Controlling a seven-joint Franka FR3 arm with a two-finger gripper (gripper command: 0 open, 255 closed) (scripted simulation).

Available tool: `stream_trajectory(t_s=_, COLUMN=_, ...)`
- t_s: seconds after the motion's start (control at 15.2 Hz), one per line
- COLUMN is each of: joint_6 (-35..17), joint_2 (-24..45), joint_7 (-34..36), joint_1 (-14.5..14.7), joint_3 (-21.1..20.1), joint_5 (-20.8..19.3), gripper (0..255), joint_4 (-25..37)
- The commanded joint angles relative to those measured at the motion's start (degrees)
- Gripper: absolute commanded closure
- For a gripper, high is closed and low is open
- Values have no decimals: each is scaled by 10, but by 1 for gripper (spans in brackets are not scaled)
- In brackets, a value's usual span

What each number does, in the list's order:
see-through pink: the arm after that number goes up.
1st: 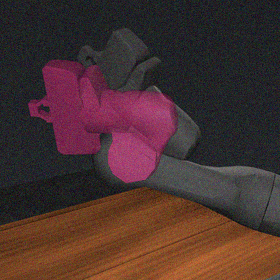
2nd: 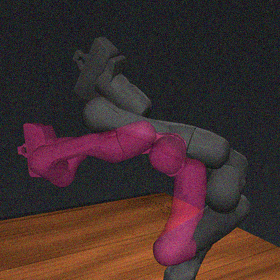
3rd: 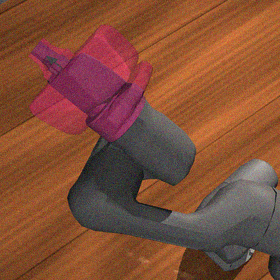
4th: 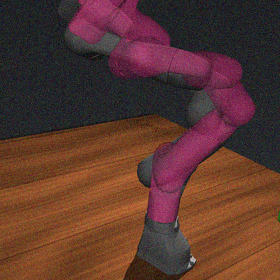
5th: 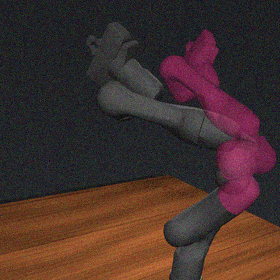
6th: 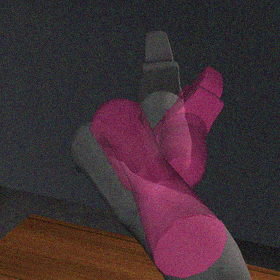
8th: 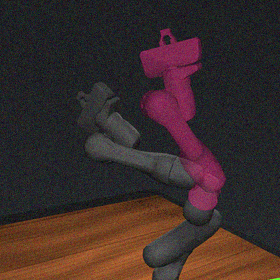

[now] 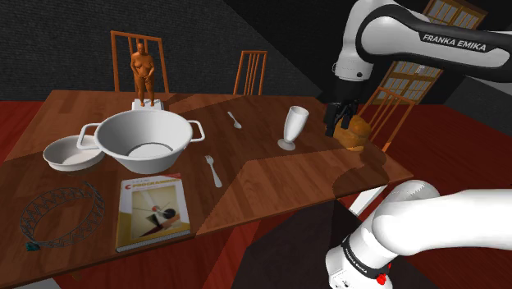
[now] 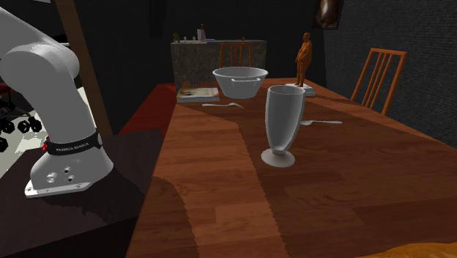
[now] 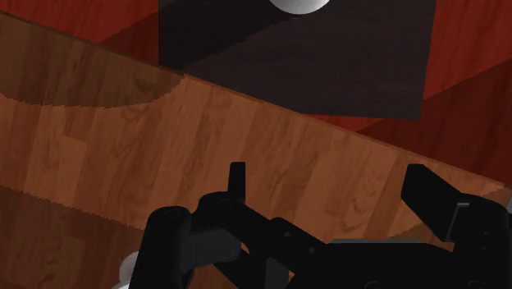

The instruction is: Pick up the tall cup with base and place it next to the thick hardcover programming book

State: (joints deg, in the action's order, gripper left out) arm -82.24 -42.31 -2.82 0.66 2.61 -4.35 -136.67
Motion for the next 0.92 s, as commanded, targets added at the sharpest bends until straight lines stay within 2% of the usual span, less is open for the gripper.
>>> stream_trajectory(t_s=0.0, joint_6=0, joint_2=0, joint_7=0, joint_1=0, joint_3=0, joint_5=0, gripper=0, joint_4=0)
stream_trajectory(t_s=0.46, joint_6=-113, joint_2=118, joint_7=-39, joint_1=-13, joint_3=46, joint_5=-22, gripper=0, joint_4=34)
stream_trajectory(t_s=0.86, joint_6=-192, joint_2=230, joint_7=-74, joint_1=-21, joint_3=82, joint_5=-22, gripper=0, joint_4=91)
